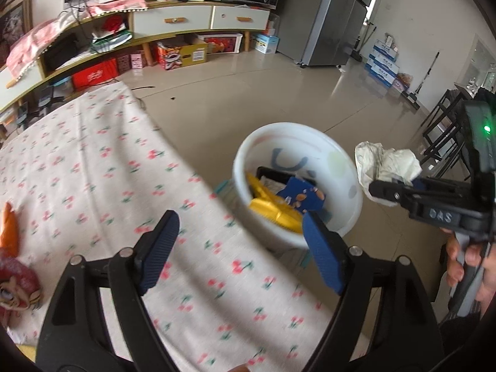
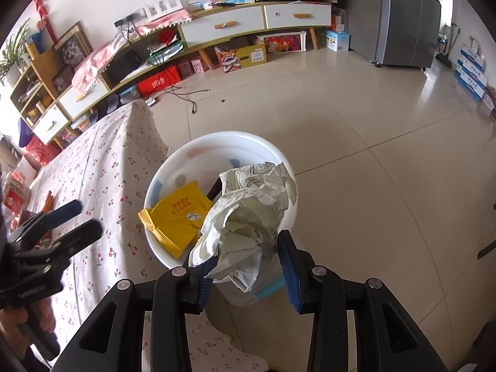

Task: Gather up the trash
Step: 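Move both tools over the white bin and open them, dropping the bag and paper, then grasp the yellow sponge with the left tool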

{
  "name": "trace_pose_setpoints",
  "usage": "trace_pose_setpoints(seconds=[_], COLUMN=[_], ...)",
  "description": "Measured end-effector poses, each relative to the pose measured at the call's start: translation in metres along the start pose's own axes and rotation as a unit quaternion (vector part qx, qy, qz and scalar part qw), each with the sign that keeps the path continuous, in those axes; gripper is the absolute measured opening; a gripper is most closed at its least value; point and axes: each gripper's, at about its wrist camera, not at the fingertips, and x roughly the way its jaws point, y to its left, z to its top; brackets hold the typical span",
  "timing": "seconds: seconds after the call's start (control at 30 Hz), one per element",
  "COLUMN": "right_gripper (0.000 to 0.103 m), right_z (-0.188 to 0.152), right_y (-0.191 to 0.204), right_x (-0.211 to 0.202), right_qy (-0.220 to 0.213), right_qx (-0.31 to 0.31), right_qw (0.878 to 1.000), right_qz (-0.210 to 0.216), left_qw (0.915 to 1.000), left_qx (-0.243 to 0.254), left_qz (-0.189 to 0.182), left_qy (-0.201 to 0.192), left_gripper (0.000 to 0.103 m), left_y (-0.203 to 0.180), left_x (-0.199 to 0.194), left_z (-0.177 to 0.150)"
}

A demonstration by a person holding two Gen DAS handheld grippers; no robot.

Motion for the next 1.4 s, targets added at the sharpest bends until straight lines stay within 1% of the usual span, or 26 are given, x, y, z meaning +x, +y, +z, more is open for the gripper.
trace_pose_setpoints(seconds=[0.33,0.37,0.4,0.43,0.47,0.53,0.6,0.8,1.1,1.4], right_gripper=[0.043,0.049,0.058,0.062,0.065,0.066,0.070,0.074,0.078,0.080], right_z=[0.006,0.007,0.007,0.008,0.008,0.009,0.009,0.005,-0.005,-0.018], right_y=[0.010,0.011,0.012,0.012,0.013,0.016,0.021,0.040,0.072,0.105], right_x=[0.017,0.018,0.019,0.020,0.019,0.018,0.015,0.001,-0.014,-0.026], right_qy=[0.008,0.010,0.012,0.014,0.013,0.012,0.008,-0.001,-0.006,-0.006], right_qx=[0.000,0.002,0.004,0.007,0.009,0.009,0.007,-0.005,-0.027,-0.056], right_qw=[1.000,1.000,1.000,1.000,1.000,1.000,1.000,1.000,1.000,0.998], right_qz=[-0.010,-0.013,-0.015,-0.017,-0.019,-0.020,-0.020,-0.014,-0.008,0.006], left_qw=[0.9996,0.9995,0.9994,0.9994,0.9993,0.9992,0.9991,0.9986,0.9972,0.9930], left_qx=[-0.019,-0.022,-0.024,-0.025,-0.026,-0.029,-0.030,-0.034,-0.036,-0.055], left_qz=[0.020,0.021,0.023,0.024,0.026,0.028,0.030,0.042,0.065,0.099], left_qy=[0.004,0.005,0.006,0.006,0.006,0.006,0.004,0.000,0.009,0.031], left_gripper=[0.083,0.083,0.083,0.083,0.083,0.083,0.083,0.084,0.087,0.088], left_y=[0.023,0.024,0.027,0.030,0.032,0.037,0.040,0.054,0.080,0.119], left_x=[-0.026,-0.028,-0.031,-0.034,-0.037,-0.043,-0.051,-0.070,-0.095,-0.118], left_z=[-0.022,-0.024,-0.027,-0.029,-0.031,-0.035,-0.039,-0.049,-0.070,-0.095])
